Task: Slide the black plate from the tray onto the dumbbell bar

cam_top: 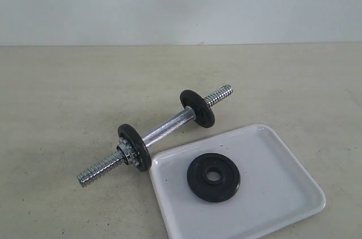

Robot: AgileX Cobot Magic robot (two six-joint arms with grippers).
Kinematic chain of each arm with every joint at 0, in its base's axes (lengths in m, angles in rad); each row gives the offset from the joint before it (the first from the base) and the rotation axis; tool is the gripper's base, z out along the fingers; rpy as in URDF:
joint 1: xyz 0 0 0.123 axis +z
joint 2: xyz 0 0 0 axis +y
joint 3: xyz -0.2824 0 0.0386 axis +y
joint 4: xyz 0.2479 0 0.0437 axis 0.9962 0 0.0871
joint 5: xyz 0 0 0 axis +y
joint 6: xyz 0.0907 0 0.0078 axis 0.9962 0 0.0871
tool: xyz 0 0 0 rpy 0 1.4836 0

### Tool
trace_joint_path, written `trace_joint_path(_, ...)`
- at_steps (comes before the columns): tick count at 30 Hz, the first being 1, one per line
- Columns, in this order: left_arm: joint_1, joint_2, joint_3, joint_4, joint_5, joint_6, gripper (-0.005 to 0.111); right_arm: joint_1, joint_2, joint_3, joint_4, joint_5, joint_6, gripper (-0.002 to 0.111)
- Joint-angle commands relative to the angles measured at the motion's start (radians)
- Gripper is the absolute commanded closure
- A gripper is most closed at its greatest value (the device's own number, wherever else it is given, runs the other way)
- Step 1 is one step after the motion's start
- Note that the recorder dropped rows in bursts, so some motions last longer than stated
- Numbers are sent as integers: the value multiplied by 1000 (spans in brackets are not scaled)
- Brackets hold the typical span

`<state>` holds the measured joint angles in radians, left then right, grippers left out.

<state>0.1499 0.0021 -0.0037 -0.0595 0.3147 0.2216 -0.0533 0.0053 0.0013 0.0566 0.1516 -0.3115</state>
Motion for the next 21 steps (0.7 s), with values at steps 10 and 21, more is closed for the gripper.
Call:
trace_joint_path(10, -8, -2, 4, -9, 1, -11, 102, 86, -5, -1, -2, -5, -2, 109)
trace_joint_path(21, -8, -2, 4, -4, 1, -11, 102, 86, -5, -1, -2, -5, -2, 109)
